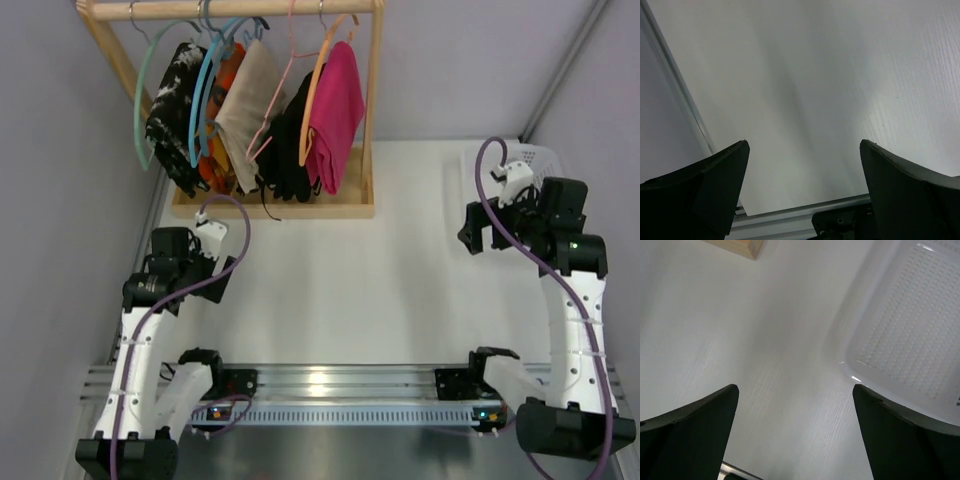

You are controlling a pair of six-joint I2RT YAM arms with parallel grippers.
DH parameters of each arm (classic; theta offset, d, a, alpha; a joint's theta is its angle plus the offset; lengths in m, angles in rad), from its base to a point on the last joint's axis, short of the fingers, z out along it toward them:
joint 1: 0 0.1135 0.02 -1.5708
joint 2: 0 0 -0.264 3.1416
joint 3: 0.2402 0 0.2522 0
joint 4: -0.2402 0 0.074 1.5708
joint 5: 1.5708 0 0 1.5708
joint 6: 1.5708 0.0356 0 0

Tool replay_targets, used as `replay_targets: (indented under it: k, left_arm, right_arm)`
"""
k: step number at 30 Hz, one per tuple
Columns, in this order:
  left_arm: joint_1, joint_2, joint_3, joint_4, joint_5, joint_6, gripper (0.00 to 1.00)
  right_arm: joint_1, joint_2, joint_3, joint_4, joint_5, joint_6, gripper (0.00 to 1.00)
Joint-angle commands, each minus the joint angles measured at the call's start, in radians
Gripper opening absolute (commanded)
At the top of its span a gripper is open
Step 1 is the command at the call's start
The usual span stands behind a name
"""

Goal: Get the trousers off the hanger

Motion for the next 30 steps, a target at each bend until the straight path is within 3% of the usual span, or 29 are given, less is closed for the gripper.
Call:
replay_targets:
  k: [1, 6, 14, 21, 25, 30]
  left_arm:
    - [-0.001, -0.05, 0.078, -0.002, 0.036, -0.02, 0.99]
    - [-0.001, -0.076, 0.157, -0.004, 0.055, -0.061, 0.99]
    - [-0.001, -0.122, 0.296, -0.004, 0.092, -0.181, 0.99]
    - [-0.001, -0.13, 0.391, -0.004, 0.101, -0.284, 0.99]
    - [0.002, -0.148, 0.387, -0.004, 0.079, -0.29, 0.99]
    - [0.003, -0.157, 0.393, -0.004, 0.058, -0.297, 0.99]
  right_arm:
    - [0.019, 0.018, 0.144, 0.016, -0.071, 0.052, 0.99]
    - [0.059, 0.145, 0.304, 0.088, -0.181, 0.185, 0.99]
    - [0.183, 0.354, 0.554, 0.28, -0.257, 0.529, 0.99]
    - [0.395, 0.434, 0.593, 0.47, -0.156, 0.74, 0.99]
    - [0.46, 0.437, 0.55, 0.631, -0.085, 0.941, 0.9]
    - [0.593, 0.477, 0.571, 0.742, 0.018, 1.049, 0.82]
